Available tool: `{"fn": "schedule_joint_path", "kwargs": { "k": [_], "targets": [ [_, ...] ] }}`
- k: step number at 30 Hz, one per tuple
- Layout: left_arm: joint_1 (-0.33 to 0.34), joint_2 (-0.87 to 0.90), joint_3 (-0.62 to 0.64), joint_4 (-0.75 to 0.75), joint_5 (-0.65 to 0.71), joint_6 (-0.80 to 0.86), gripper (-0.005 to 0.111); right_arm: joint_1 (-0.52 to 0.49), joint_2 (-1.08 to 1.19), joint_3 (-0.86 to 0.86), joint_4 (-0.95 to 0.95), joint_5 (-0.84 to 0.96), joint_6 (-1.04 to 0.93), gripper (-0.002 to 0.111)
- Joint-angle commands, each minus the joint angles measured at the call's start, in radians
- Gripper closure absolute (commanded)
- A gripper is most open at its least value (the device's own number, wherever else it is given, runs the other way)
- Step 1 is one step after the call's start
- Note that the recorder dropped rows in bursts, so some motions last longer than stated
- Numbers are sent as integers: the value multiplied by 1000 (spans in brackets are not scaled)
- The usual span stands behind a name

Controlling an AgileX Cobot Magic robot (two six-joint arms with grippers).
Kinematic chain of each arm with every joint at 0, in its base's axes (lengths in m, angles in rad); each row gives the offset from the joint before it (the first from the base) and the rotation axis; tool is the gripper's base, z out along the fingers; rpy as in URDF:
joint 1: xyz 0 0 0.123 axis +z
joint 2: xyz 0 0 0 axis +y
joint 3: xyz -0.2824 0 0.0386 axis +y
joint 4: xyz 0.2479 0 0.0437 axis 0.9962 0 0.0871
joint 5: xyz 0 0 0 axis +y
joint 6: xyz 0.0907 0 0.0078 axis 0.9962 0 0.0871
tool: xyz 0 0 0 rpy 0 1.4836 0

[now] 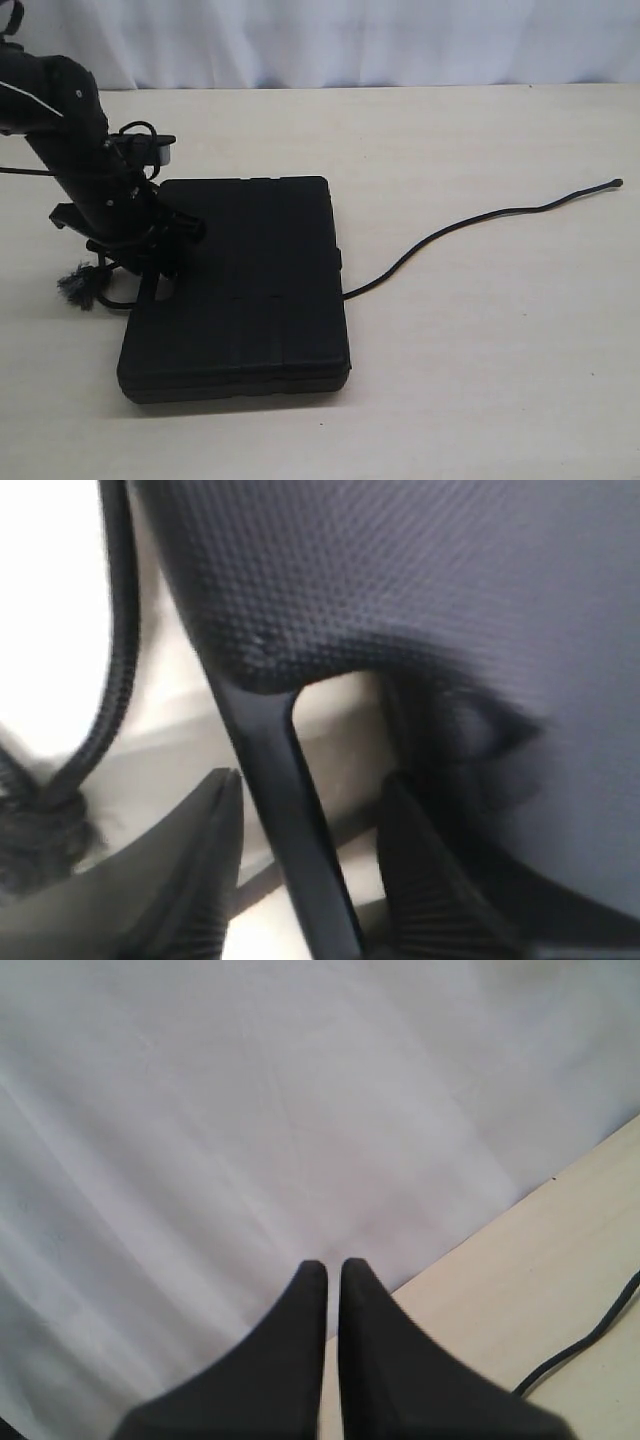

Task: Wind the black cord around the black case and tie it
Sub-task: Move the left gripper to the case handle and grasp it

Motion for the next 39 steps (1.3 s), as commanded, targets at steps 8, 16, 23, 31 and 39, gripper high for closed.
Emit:
{"fn": "schedule_joint_path", "kwargs": {
  "k": [8, 16, 23, 31, 39],
  "targets": [
    [-4, 58, 5, -85, -60, -21, 94, 0, -5, 1, -3, -1, -8, 104],
    [-4, 58, 5, -228, -87, -19, 107, 0, -5, 1, -57, 18, -39, 104],
    [20, 54, -10, -263, -60, -19, 107, 0, -5, -81, -57, 158, -83, 104],
    [62, 5, -37, -337, 0, -18, 107, 0, 76, -230, 484, 393, -693, 104],
    [77, -47, -37, -607, 110, 121, 107, 0, 674, -322, 998, 1003, -1533, 104]
  ]
}}
